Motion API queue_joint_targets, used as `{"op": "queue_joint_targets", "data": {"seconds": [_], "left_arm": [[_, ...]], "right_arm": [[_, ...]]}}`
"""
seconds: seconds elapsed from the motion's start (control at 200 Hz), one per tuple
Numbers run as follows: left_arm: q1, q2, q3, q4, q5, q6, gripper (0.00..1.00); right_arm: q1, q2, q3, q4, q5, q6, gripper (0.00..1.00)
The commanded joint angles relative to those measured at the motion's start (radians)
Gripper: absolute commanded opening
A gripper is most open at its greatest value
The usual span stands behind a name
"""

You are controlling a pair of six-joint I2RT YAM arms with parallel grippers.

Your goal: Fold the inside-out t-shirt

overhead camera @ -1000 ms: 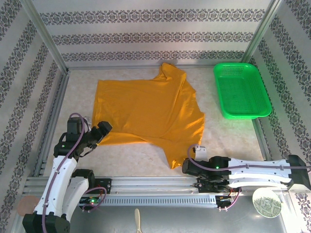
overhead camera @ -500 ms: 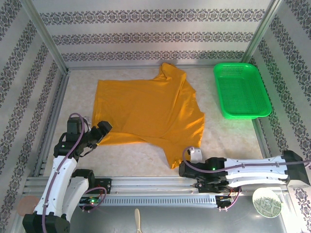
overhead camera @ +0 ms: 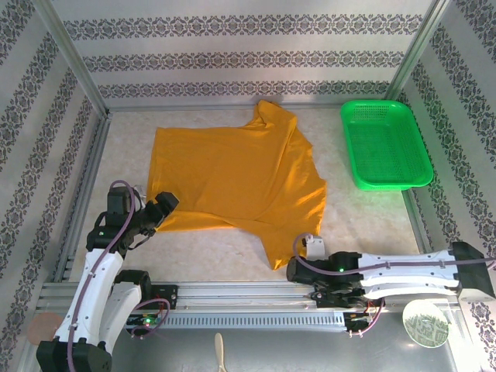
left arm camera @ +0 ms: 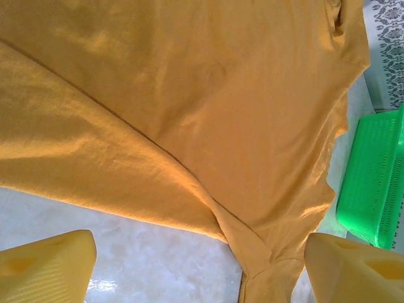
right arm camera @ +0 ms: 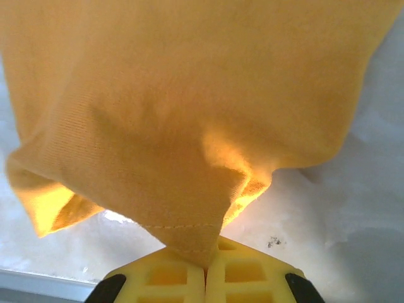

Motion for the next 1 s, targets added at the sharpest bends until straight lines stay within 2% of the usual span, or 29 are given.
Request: {"op": "queue_joint_targets", "data": {"seconds": [0.0,0.375,0.545,0.684,0.994], "left_arm": [[-0.012,-0.004,-0.01,0.019,0.003,-0.01,0.86],[-0.009,-0.012,-0.023,-0.142,-0.245,-0.024,0.86],[-0.006,0.015,-0.082,-0.091,-0.297,-0.054,0.85],[0.01,0.095,-0.097,-0.044,-0.328,-0.057,0.84],[0.081,0.322,0.032,0.031,-0.371,0.031,0.78]], "right_arm": [[-0.014,-0.085,0.04,-0.153,0.049,0.026,0.0],[-0.018,-0.198,0.188,-0.496,0.185,0.126,0.0],[-0.053,-0.264,0.132,-0.458,0.18,0.126,0.0],[-0.054,-0.295,0.094,-0.443,0.167,0.136,0.0],[-0.072,-0.279,0.04,-0.349,0.114,0.078,0.0]]}}
